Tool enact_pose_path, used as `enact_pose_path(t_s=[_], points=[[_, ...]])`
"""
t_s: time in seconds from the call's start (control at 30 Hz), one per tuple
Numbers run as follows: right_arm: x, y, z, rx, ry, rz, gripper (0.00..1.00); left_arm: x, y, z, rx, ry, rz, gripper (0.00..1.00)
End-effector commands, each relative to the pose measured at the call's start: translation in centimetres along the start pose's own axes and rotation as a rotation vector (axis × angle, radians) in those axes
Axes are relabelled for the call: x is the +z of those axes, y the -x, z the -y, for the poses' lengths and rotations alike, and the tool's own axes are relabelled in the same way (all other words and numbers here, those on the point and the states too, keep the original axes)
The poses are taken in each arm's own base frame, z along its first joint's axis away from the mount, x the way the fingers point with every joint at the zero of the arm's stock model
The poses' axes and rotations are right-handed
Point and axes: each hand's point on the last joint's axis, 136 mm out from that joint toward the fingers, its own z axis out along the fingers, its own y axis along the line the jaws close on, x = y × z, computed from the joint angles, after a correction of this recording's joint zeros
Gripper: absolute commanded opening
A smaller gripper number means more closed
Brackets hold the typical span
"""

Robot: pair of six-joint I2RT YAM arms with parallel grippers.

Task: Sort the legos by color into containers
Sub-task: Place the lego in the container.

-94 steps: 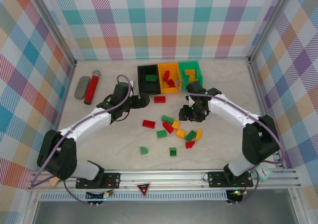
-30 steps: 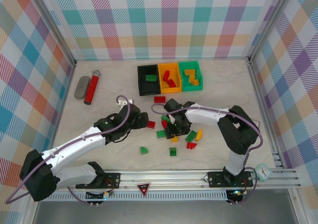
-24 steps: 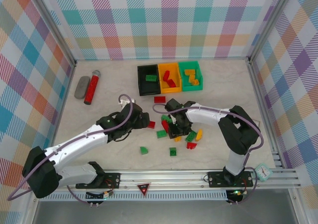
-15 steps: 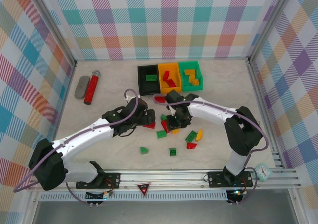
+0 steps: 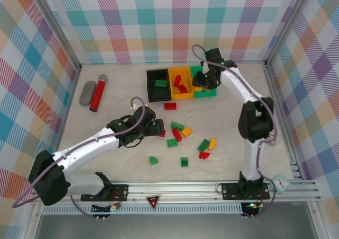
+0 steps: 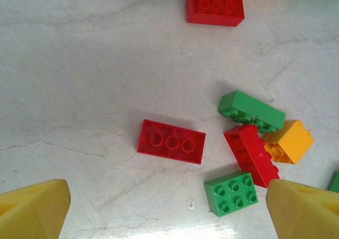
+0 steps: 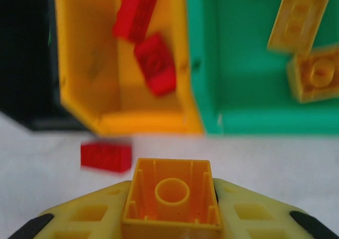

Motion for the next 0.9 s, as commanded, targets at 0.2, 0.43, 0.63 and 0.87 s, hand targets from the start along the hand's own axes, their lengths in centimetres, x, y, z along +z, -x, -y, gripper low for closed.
enact_pose_path(t_s=[0.2, 0.43, 0.63, 0.87], points=[[5.0, 5.2, 3.6, 0.019, -0.111, -0.006, 0.42, -0.1, -1.7, 0.5, -0.021, -0.047, -0.071, 0.95], [4.8, 5.2, 3.1, -0.003, -0.040, -0.015, 0.43, -0.2, -2.3, 0.0, -0.036, -0.049, -0.071, 0.95], [3.3, 5.0, 3.0, -0.009, -0.046, 0.006, 0.60, -0.3, -2.5, 0.5, -0.039, -0.071, -0.088, 0.95], [-0.6, 4.5, 0.8, -0.017, 0.021, 0.060, 0.61, -0.1, -3.3, -0.2, -0.056, -0.069, -0.090, 0.95]])
